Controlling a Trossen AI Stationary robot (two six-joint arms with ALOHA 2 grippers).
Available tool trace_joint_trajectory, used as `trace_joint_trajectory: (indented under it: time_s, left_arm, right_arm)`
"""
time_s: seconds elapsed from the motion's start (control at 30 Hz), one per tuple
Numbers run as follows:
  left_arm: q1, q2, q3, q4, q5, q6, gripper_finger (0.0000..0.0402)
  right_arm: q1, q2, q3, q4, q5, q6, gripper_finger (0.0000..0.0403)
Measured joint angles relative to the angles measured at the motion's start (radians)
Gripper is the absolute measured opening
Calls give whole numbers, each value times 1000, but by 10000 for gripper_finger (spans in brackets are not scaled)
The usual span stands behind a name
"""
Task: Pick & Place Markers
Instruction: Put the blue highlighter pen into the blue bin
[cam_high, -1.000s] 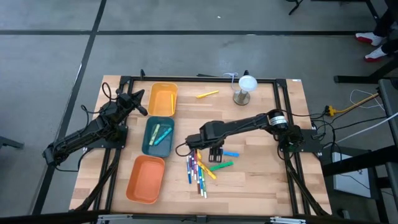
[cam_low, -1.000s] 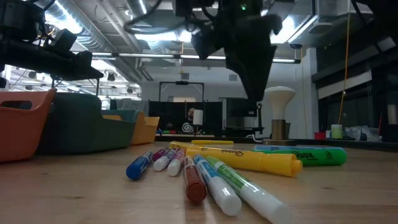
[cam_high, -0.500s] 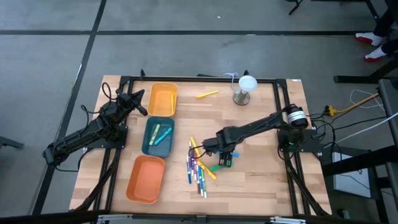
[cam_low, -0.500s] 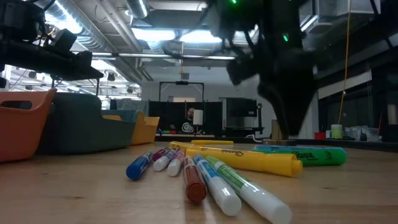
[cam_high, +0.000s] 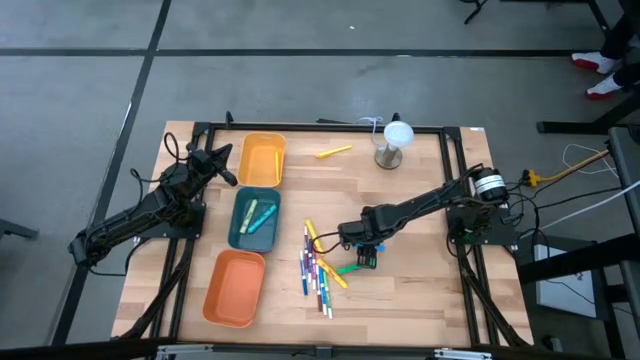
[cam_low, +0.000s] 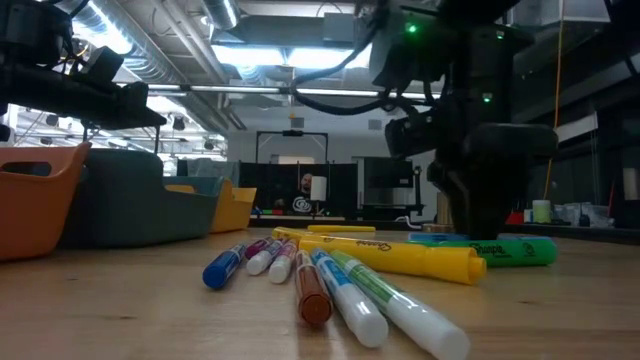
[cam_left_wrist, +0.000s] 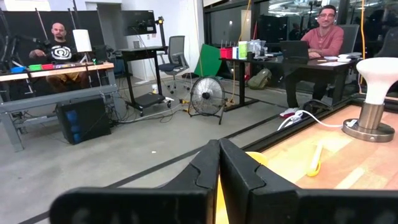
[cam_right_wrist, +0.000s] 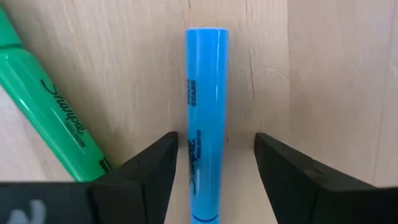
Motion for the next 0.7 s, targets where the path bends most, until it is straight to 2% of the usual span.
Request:
trace_joint_trajectory:
  time_s: [0.4,0.7]
  left_arm:
    - [0,0,0,0,0,0,8]
    - [0,0,0,0,0,0,7]
  right_arm:
    - [2,-4,-28,54,54,25,191]
    - [-2,-7,-29,59,47,90,180]
